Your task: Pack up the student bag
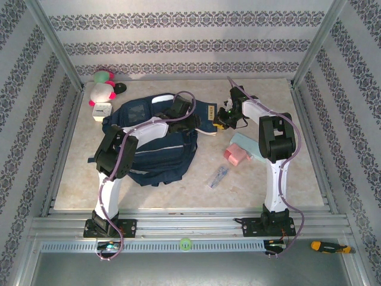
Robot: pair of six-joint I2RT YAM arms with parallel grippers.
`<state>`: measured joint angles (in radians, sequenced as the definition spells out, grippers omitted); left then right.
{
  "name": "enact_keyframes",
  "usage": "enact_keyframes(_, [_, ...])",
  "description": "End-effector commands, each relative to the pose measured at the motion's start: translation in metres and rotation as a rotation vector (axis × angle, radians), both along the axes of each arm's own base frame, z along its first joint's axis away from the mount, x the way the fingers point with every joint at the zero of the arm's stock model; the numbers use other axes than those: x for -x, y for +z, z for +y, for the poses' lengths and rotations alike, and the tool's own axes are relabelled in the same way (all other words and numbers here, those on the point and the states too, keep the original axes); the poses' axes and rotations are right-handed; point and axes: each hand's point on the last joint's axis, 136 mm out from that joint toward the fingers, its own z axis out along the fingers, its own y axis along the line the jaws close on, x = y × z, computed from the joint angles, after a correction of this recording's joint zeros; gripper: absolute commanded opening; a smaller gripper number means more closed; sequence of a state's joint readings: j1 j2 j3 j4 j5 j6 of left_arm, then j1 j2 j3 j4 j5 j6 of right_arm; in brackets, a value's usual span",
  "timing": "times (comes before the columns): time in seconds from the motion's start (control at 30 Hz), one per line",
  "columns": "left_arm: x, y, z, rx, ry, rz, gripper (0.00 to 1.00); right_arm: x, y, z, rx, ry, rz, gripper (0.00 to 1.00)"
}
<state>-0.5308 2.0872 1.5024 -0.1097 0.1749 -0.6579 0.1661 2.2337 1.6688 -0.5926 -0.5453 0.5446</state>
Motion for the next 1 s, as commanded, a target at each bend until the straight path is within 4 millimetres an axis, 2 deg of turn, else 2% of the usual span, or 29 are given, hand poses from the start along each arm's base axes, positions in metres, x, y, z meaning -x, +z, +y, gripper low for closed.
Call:
enact_keyframes(0.0, [-0.006, -0.005, -0.017, 0.024, -0.032, 0.008, 0.38, 0.002, 0.002, 0.012, -0.047, 0.022, 0.009, 0.16])
enact_keyframes(0.07, [-0.011, -0.004, -0.025, 0.045, -0.043, 0.009, 0.34, 0.002, 0.003, 0.013, -0.048, 0.020, 0.007, 0.16])
enact_keyframes(0.3, [-0.020, 0.012, -0.047, 0.106, -0.086, -0.021, 0.33, 0.002, 0.005, 0.013, -0.051, 0.020, 0.004, 0.16])
enact_keyframes(0.37, [-0.020, 0.011, -0.050, 0.109, -0.093, -0.019, 0.32, 0.001, 0.006, 0.013, -0.052, 0.018, 0.001, 0.16])
enact_keyframes(0.43, [-0.020, 0.009, -0.049, 0.099, -0.090, -0.022, 0.21, 0.000, 0.006, 0.012, -0.051, 0.018, -0.001, 0.16])
enact_keyframes(0.57, [-0.020, 0.013, -0.042, 0.037, -0.089, -0.048, 0.05, -0.001, 0.015, 0.008, -0.040, 0.006, -0.025, 0.18])
enact_keyframes(0.6, [-0.021, 0.017, -0.038, 0.020, -0.087, -0.064, 0.00, -0.002, 0.021, 0.005, -0.036, 0.001, -0.040, 0.20])
enact_keyframes(0.67, [-0.021, 0.028, -0.031, -0.015, -0.090, -0.110, 0.00, -0.004, 0.034, 0.000, -0.030, -0.012, -0.072, 0.24])
enact_keyframes(0.77, [-0.019, 0.054, -0.023, -0.053, -0.112, -0.198, 0.00, -0.006, 0.063, -0.014, -0.019, -0.040, -0.150, 0.36])
enact_keyframes(0.97, [0.006, 0.119, -0.012, -0.044, -0.197, -0.421, 0.00, 0.003, 0.143, -0.030, 0.001, -0.046, -0.411, 0.55])
